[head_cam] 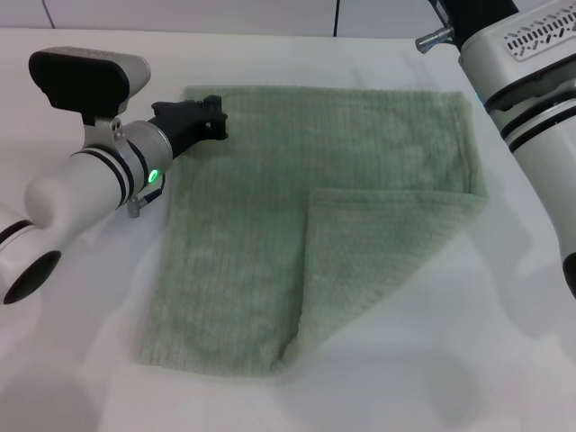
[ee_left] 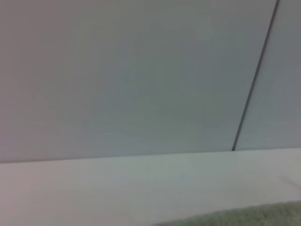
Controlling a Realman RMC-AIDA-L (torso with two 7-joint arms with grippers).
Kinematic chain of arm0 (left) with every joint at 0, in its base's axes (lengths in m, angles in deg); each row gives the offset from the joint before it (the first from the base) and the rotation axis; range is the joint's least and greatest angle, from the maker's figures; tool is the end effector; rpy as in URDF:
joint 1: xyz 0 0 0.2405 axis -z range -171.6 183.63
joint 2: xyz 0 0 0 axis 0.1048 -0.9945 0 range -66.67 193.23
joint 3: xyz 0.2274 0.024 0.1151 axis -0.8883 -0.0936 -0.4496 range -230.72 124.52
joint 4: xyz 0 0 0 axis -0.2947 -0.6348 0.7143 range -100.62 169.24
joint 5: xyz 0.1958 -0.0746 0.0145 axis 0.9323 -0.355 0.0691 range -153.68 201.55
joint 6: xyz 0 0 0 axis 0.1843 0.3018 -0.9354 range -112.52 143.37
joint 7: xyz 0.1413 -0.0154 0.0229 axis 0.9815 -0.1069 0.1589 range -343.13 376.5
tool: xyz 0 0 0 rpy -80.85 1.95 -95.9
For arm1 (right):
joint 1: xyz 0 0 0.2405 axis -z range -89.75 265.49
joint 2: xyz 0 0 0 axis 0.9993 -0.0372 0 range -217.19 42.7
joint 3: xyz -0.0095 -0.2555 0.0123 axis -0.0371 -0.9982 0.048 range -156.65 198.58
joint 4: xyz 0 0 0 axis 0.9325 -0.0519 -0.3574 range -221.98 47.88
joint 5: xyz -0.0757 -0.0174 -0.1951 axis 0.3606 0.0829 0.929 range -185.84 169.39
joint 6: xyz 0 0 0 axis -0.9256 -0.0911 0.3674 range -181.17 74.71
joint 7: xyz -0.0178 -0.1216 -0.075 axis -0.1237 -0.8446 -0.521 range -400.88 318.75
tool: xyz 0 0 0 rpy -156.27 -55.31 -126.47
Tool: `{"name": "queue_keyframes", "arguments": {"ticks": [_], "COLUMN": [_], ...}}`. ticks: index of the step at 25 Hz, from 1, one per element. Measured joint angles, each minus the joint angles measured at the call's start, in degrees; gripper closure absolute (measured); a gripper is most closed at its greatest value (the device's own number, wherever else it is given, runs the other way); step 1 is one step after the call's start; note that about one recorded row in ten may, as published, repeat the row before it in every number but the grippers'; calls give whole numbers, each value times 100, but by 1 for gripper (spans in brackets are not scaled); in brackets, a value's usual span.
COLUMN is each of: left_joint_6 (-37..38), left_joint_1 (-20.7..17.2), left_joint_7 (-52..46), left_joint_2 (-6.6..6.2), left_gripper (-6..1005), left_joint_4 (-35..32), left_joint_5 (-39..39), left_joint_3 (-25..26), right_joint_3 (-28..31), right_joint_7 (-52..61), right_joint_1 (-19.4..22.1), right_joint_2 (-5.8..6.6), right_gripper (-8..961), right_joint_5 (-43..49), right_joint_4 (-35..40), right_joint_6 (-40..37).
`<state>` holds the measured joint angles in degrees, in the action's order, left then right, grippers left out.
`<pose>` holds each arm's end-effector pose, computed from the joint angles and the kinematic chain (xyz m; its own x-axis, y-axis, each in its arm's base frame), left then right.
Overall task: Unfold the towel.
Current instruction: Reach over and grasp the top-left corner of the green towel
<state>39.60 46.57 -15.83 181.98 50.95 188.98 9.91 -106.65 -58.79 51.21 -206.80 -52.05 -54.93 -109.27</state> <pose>-0.2647 0.4143 -0.0804 0.6721 0.4169 0.6119 0.7397 -0.3410 -0.5802 0.1517 0.4003 -0.0482 0.7550 0.3661 -0.5440 -0.4295 -0.3508 -0.8321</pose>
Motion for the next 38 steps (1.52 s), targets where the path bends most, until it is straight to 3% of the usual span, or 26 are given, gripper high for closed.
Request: {"name": "queue_keyframes", "arguments": {"ticks": [12, 38], "left_joint_6": [-534, -545], "left_joint_1": [204, 144], "left_joint_7": [0, 9], "left_joint_2": [4, 9], "left_gripper": [1001, 1001], "left_joint_4": [-119, -192], "left_joint_5": [1, 0], "left_joint_3": [187, 141], "right_joint_3": [18, 35], "right_joint_7": [15, 41], "right_joint_1": [-96, -175], "right_joint_2": [10, 20], "right_gripper": [135, 135], "right_joint_5": [6, -32], "right_joint_4": [22, 68], "right_joint_6": [155, 302]}}
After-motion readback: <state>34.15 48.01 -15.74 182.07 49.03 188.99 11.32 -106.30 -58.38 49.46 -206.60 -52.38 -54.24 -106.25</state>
